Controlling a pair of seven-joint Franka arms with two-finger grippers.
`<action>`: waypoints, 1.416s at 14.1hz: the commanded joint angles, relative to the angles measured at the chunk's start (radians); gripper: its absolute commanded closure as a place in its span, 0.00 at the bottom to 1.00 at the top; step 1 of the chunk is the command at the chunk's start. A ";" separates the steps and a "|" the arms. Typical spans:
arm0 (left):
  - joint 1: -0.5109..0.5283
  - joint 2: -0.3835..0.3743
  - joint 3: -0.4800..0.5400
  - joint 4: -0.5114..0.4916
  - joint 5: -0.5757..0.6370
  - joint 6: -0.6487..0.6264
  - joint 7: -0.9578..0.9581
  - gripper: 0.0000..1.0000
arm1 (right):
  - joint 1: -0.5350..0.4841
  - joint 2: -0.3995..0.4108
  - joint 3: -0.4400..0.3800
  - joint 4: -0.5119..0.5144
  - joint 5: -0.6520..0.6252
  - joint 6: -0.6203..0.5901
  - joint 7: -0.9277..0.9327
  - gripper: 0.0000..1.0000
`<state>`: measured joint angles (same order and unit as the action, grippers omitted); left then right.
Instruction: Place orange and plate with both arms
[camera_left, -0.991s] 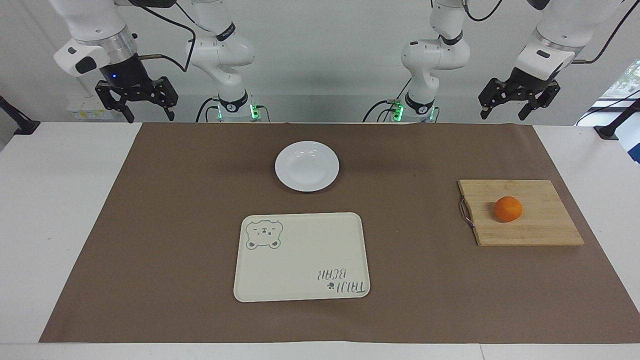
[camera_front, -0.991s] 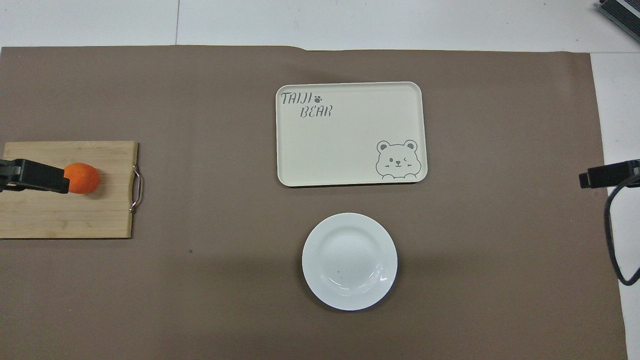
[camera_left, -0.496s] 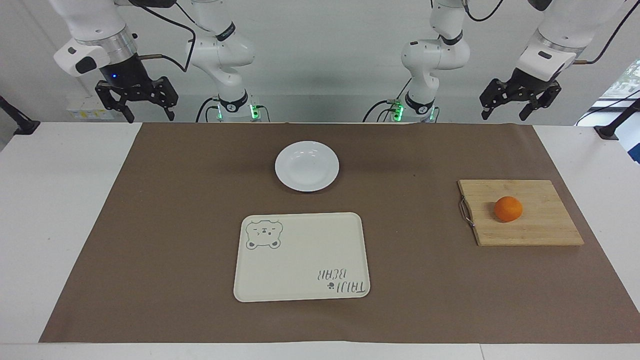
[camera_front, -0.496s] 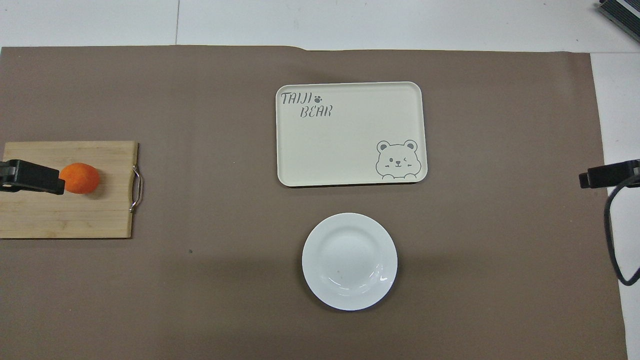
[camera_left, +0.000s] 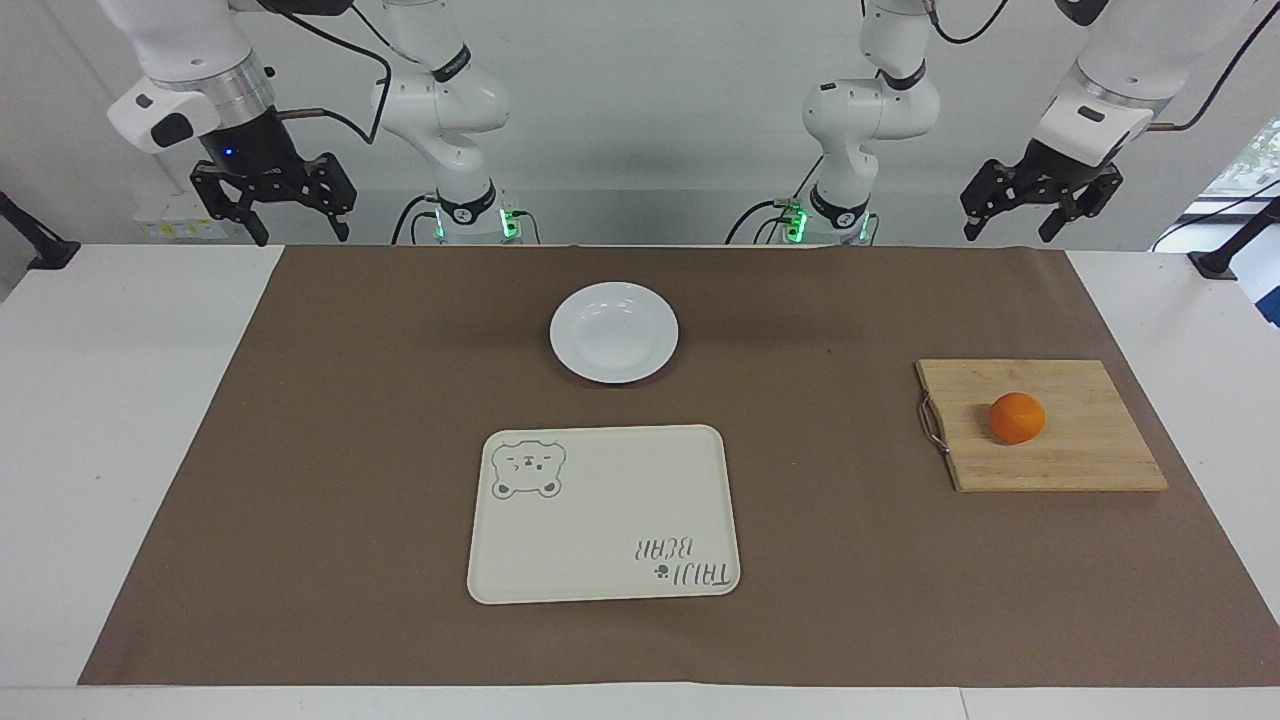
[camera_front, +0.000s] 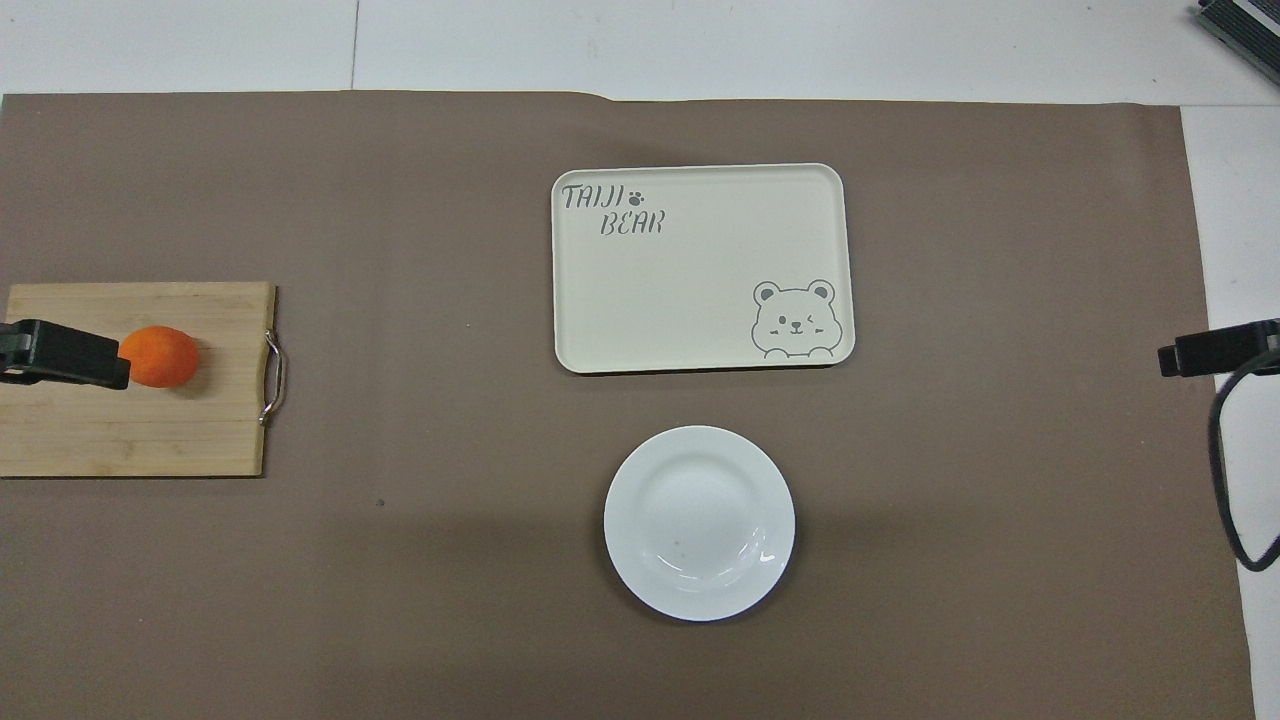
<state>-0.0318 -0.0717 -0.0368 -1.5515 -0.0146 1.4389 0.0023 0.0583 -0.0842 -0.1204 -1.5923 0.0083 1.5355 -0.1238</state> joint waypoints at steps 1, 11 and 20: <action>0.013 -0.022 0.000 -0.033 -0.008 0.008 0.019 0.00 | -0.002 -0.005 0.005 0.008 -0.013 -0.015 0.018 0.00; 0.104 0.020 0.000 -0.119 -0.008 0.161 0.254 0.00 | -0.002 -0.005 0.005 0.008 -0.013 -0.015 0.018 0.00; 0.214 0.078 0.000 -0.272 -0.008 0.385 0.489 0.00 | -0.002 -0.005 0.005 0.008 -0.013 -0.015 0.018 0.00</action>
<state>0.1553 -0.0148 -0.0288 -1.8070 -0.0146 1.7772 0.4582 0.0583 -0.0842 -0.1204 -1.5922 0.0083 1.5355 -0.1238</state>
